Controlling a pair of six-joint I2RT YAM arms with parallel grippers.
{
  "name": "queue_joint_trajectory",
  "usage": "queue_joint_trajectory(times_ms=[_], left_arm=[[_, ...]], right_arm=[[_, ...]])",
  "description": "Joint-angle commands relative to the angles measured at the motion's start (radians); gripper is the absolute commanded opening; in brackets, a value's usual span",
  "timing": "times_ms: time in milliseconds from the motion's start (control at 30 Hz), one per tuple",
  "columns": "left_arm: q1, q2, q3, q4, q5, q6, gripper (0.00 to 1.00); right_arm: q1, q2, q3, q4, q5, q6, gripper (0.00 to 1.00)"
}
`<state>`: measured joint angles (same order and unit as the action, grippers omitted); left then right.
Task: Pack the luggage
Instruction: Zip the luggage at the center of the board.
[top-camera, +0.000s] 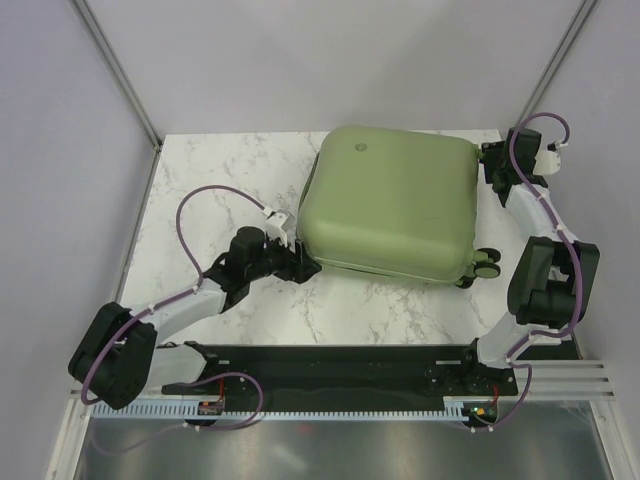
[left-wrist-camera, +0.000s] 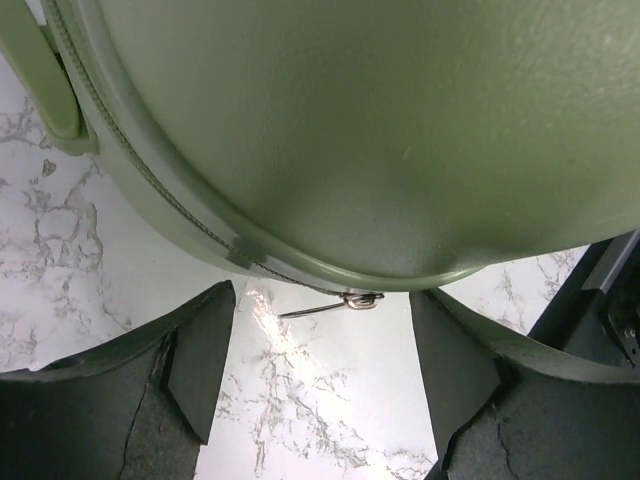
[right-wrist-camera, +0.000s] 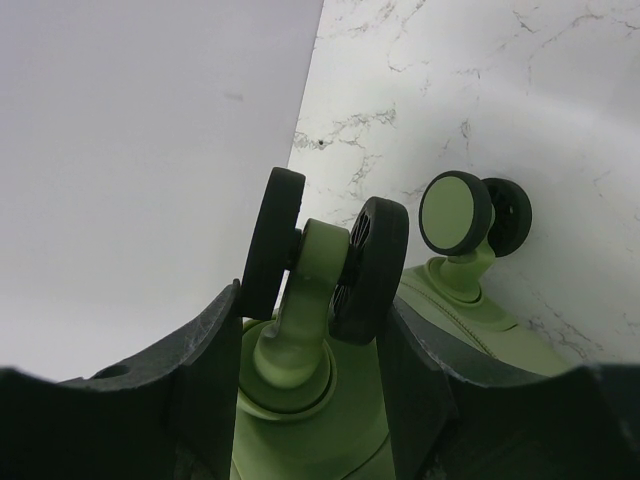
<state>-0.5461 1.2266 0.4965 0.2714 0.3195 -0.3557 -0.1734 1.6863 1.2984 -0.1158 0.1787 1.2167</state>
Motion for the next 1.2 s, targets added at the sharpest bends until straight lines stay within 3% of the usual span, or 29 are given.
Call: queue_joint_trajectory(times_ms=[0, 167, 333, 567, 800, 1167], left_arm=[[-0.005, 0.002, 0.050, 0.054, -0.014, -0.025, 0.78], [-0.005, 0.025, 0.065, 0.049, -0.025, -0.026, 0.77], [-0.005, 0.043, 0.089, 0.011, -0.082, -0.025, 0.67], [-0.005, 0.065, 0.122, 0.015, -0.086, -0.023, 0.40], [-0.005, 0.039, 0.116, 0.003, -0.134, -0.025, 0.02], [-0.005, -0.099, 0.085, -0.095, -0.315, -0.057, 0.02]], right_arm=[[0.008, 0.024, -0.019, 0.028, -0.048, -0.068, 0.00], [0.008, 0.023, -0.030, 0.031, -0.053, -0.066, 0.00], [0.008, 0.027, -0.031, 0.042, -0.059, -0.060, 0.00], [0.008, 0.024, -0.042, 0.045, -0.059, -0.062, 0.00], [0.009, 0.026, -0.048, 0.045, -0.053, -0.062, 0.00], [0.008, 0.018, -0.060, 0.044, -0.033, -0.062, 0.00]])
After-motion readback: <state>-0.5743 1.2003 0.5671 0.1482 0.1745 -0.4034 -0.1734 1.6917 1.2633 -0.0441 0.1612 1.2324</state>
